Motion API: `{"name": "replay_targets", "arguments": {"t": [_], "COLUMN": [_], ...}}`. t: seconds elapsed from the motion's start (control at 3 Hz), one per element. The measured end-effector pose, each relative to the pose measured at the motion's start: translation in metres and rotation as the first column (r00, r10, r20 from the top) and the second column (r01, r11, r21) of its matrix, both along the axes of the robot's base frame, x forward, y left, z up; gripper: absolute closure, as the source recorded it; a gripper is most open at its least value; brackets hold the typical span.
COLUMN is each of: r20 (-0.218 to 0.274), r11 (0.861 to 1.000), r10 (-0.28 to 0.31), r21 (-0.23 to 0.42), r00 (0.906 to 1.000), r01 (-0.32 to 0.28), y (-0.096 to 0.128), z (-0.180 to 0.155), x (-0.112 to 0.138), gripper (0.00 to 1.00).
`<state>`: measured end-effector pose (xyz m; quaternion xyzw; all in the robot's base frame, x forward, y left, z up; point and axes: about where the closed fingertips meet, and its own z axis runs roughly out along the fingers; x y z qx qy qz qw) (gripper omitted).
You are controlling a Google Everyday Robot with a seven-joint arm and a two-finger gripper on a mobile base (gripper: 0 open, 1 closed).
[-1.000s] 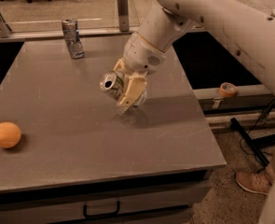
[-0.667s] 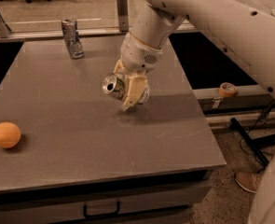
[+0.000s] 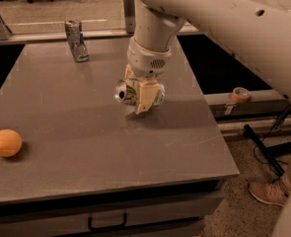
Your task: Knock 7up can over
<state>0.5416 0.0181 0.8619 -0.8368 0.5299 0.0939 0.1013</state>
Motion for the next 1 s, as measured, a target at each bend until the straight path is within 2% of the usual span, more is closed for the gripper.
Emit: {"name": "replay_targets", "arguments": {"t": [0.33,0.67,1.0], "r20": [0.045,0.064,0.065], "r11": [0.999,0.996,0.996], "r10": [-0.016,-0.028,-0.030], "r21": [-0.044,-0.077,-0.082], "r00": [0.9988,0.9975,0.9974], "r01": [0.018,0.033,0.035], "y": [-0.003,-0.004,-0.001], "z": [-0.005,-0.012,-0.018], "x": [-0.001,-0.004,-0.008], "gripper": [0.82,0.58,0.36]}}
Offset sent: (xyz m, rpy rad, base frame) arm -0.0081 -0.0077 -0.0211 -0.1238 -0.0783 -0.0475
